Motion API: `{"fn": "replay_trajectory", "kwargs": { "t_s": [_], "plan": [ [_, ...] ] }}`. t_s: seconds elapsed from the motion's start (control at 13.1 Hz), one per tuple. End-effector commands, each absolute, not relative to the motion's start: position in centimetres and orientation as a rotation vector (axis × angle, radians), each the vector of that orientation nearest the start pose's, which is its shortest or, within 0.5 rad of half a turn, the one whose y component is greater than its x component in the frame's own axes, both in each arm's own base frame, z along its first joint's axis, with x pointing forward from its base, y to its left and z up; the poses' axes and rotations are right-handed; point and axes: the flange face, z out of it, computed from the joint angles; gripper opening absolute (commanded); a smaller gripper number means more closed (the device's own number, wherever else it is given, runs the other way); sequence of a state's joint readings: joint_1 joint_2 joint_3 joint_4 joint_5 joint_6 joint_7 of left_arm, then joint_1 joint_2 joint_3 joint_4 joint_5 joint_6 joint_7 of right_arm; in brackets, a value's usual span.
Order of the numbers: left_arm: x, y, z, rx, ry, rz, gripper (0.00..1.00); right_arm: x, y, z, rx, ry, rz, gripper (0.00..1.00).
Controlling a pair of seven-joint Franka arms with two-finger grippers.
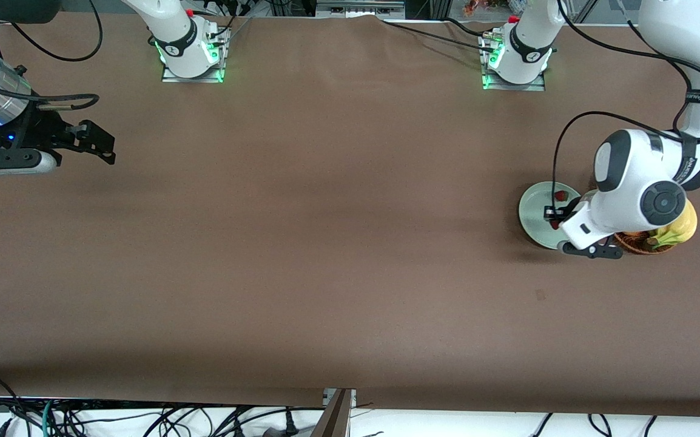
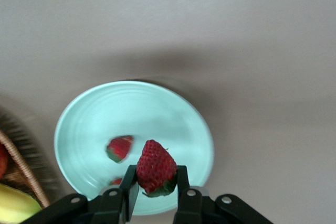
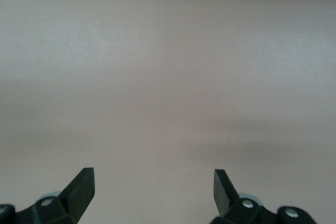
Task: Collect all strawberries into plate
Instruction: 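Carry the strawberry over the plate and open the left gripper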
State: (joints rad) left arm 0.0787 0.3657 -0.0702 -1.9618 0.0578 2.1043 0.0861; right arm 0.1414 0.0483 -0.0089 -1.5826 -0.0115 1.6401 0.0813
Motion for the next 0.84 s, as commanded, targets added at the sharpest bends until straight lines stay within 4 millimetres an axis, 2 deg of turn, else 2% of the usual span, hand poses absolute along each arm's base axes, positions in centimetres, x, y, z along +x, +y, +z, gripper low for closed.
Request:
{"fn": "replay_trajectory", "kwargs": {
  "t_s": [0.0,0.23,0.3,0.38,0.53,0.76],
  "plan": [
    [55.0,1.5,23.7,-3.132,0.234,0.25,0.06,57.1,7.6,60.3,-3.151,-0.083,-0.019,1.0],
    [54.6,1.4,22.7,-3.132,0.239,0.25,0.13,57.1,7.6,60.4,-3.151,-0.083,-0.021,1.0],
    [54.7,1.4,22.8,-3.132,0.239,0.248,0.41,57.1,7.6,60.4,-3.151,-0.083,-0.021,1.0],
    [54.9,1.2,22.7,-3.131,0.251,0.248,0.99,57.1,7.5,60.4,-3.151,-0.081,-0.021,1.0],
    [55.2,1.1,23.7,-3.129,0.274,0.229,1.0,57.1,7.5,60.3,-3.152,-0.081,-0.019,1.0],
    [56.5,1.3,29.6,-3.123,0.273,0.196,1.0,57.1,7.5,60.4,-3.151,-0.081,-0.021,1.0]
  ]
}}
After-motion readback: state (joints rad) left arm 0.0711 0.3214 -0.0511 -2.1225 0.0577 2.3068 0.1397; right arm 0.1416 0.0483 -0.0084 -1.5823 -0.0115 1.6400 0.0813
